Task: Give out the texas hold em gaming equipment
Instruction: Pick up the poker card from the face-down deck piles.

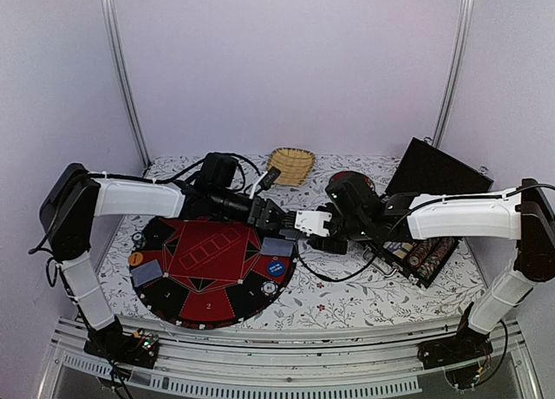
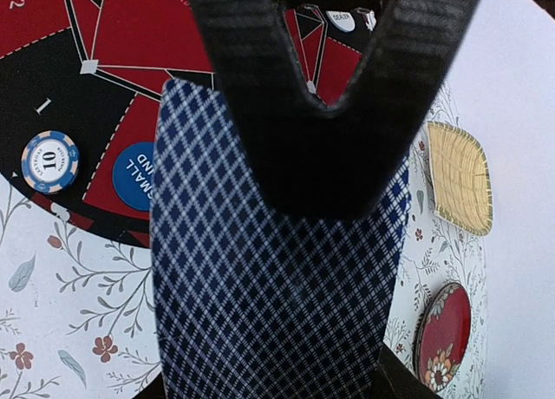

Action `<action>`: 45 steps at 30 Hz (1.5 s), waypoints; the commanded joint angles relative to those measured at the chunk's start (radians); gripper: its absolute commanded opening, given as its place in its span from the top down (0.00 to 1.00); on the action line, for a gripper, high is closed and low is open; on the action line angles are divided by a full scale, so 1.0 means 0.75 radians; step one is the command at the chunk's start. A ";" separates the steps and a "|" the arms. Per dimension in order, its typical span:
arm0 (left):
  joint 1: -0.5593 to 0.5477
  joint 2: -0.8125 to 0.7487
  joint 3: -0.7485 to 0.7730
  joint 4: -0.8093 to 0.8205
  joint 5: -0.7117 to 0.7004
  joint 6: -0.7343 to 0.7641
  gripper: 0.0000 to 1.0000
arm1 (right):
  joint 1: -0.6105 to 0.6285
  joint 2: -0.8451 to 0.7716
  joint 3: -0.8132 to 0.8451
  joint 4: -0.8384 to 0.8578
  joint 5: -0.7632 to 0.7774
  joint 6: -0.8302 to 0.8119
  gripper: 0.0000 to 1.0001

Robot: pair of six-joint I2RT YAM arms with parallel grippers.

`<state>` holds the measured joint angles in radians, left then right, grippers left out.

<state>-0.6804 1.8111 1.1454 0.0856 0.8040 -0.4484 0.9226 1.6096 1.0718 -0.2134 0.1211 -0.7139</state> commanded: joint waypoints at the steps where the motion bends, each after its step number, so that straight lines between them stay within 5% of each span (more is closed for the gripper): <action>1: 0.017 -0.041 -0.009 0.004 0.012 0.011 0.42 | -0.003 -0.021 -0.010 0.049 -0.003 0.025 0.50; 9: 0.044 -0.044 -0.033 0.012 0.013 -0.017 0.77 | -0.003 -0.019 -0.010 0.039 0.000 0.027 0.50; 18: 0.053 -0.088 -0.059 -0.019 -0.012 0.011 0.91 | -0.011 -0.017 -0.010 0.033 0.008 0.025 0.51; 26: 0.056 -0.089 -0.045 -0.047 -0.029 0.033 0.90 | -0.014 -0.019 -0.008 0.031 0.008 0.027 0.51; 34: 0.038 -0.081 -0.018 -0.007 0.004 0.021 0.60 | -0.014 -0.009 -0.002 0.027 0.002 0.028 0.51; 45: 0.044 -0.094 -0.028 0.042 -0.036 -0.016 0.57 | -0.017 -0.001 0.002 0.020 0.001 0.024 0.51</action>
<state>-0.6498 1.7729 1.1152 0.0765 0.7887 -0.4461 0.9154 1.6096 1.0718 -0.2089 0.1215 -0.7063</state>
